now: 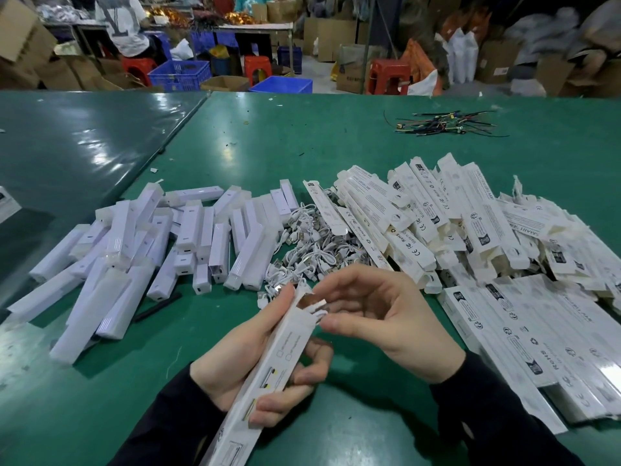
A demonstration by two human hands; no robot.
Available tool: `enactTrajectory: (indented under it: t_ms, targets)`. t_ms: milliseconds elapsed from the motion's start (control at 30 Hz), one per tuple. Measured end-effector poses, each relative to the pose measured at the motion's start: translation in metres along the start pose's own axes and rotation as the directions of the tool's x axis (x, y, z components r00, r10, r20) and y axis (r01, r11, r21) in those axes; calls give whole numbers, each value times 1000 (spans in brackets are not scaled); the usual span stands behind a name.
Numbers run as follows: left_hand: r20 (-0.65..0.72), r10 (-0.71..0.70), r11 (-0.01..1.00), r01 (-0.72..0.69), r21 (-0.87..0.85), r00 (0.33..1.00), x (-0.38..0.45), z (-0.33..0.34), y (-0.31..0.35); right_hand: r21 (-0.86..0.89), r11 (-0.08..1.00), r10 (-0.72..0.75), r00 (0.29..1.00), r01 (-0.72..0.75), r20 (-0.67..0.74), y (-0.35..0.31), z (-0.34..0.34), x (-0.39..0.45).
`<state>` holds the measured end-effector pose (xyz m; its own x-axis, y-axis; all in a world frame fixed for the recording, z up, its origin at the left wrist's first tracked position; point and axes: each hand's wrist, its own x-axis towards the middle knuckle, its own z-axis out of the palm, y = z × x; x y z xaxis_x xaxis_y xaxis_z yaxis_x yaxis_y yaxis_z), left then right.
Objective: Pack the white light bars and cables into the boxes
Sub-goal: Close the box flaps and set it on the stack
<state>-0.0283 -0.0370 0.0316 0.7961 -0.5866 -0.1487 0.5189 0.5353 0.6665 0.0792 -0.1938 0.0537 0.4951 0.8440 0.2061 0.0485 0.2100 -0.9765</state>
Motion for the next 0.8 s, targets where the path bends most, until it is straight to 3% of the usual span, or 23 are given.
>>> enactTrajectory:
  t_ms: [167,367,533,667,733,800]
  targets:
    - [-39,-51,998,52,30,998,0,-2,-1,59,998,1,995,5,-99,3,3,1]
    - [-82,-124,990,129,64,989,1,1,-2,-213,967,-131,991,137,40,5,-3,0]
    - [-120,-103,994,107,21,987,2,1,0,-205,978,-59,996,46,-59,12,3,1]
    - [-138,-42,999,39,-26,990,3,-1,1,-407,913,3,998,23,64,15,10,1]
    - [-219,-16,998,2,-64,976,3,-1,2,-423,906,62,993,-14,102,20,11,1]
    - [-291,72,991,-101,-86,954,3,0,2,-354,934,67,997,-48,43,25,12,2]
